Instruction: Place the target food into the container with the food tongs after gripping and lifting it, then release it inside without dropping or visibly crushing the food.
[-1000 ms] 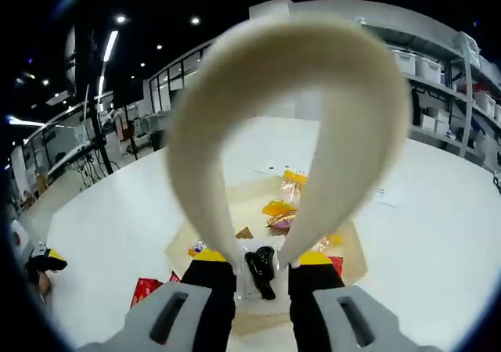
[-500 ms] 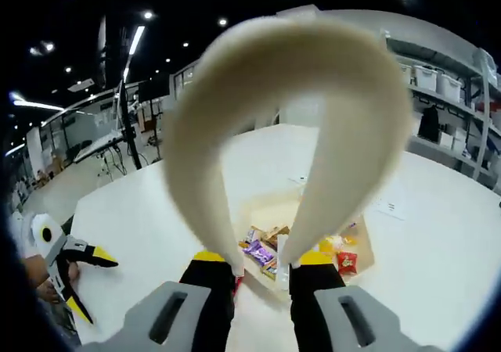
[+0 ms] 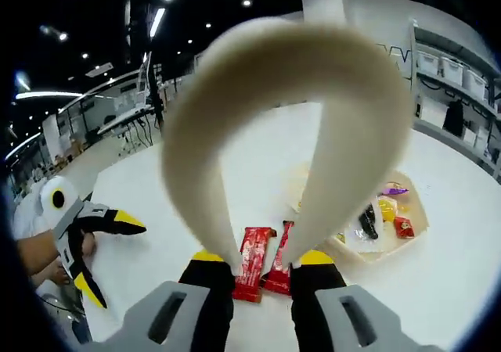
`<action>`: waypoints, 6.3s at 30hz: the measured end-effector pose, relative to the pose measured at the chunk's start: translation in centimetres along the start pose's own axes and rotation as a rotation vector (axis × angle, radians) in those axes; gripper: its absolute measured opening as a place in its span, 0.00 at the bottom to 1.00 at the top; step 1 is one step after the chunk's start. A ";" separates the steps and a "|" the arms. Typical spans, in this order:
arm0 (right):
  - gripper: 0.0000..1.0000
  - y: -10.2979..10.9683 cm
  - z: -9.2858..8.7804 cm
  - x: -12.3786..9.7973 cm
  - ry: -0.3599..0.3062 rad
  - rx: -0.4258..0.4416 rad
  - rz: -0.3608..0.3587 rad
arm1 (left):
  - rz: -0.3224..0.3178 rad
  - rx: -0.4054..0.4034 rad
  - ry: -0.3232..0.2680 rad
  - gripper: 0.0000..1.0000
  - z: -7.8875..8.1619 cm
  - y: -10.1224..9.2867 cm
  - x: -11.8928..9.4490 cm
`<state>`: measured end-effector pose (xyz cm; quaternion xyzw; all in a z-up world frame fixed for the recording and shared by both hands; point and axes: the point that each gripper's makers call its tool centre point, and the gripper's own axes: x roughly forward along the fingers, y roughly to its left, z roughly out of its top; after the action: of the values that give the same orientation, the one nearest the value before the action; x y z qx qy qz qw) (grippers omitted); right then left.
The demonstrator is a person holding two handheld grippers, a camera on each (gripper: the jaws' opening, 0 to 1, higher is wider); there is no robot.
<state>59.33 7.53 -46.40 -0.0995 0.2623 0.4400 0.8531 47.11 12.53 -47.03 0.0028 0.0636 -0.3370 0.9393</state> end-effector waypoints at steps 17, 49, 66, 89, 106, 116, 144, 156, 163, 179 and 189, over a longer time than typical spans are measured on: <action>0.25 -0.3 -0.9 2.7 0.066 0.016 -0.058 | 0.013 0.030 -0.022 0.65 0.4 0.1 -0.1; 0.18 1.1 -3.9 -0.4 0.216 -0.072 -0.026 | 0.006 0.025 -0.006 0.62 0.1 -0.1 0.0; 0.18 -2.5 0.4 -5.1 0.120 -0.048 -0.090 | 0.006 0.038 0.007 0.62 -0.3 -0.2 0.0; 0.18 -6.7 3.9 -5.1 0.088 -0.095 -0.170 | 0.014 0.045 0.000 0.62 0.0 -0.3 -0.1; 0.19 -11.7 3.0 -1.6 0.113 -0.007 -0.211 | 0.013 0.058 0.011 0.62 -0.2 -0.3 0.1; 0.19 -13.0 2.3 -0.3 0.099 0.042 -0.221 | 0.007 0.056 0.016 0.62 -0.3 -0.5 0.2; 0.20 -13.1 0.4 2.4 0.097 0.093 -0.198 | 0.007 0.063 0.018 0.62 -0.5 -0.1 0.4; 0.22 -12.9 0.3 2.4 0.075 0.119 -0.188 | 0.007 0.064 0.028 0.62 -0.6 -0.3 0.4; 0.23 -12.8 1.3 0.9 0.006 0.176 -0.175 | 0.003 0.059 0.031 0.62 -0.6 -0.3 0.4; 0.20 -8.9 2.9 -3.0 -0.032 0.143 -0.127 | 0.004 0.036 0.032 0.62 -0.6 -0.4 0.3; 0.18 -9.0 3.9 -4.1 -0.061 0.102 -0.158 | 0.007 0.055 0.041 0.62 -0.8 -0.5 0.4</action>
<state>65.99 0.84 -41.47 -0.0629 0.2498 0.3601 0.8966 46.95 11.92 -47.83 0.0357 0.0735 -0.3353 0.9386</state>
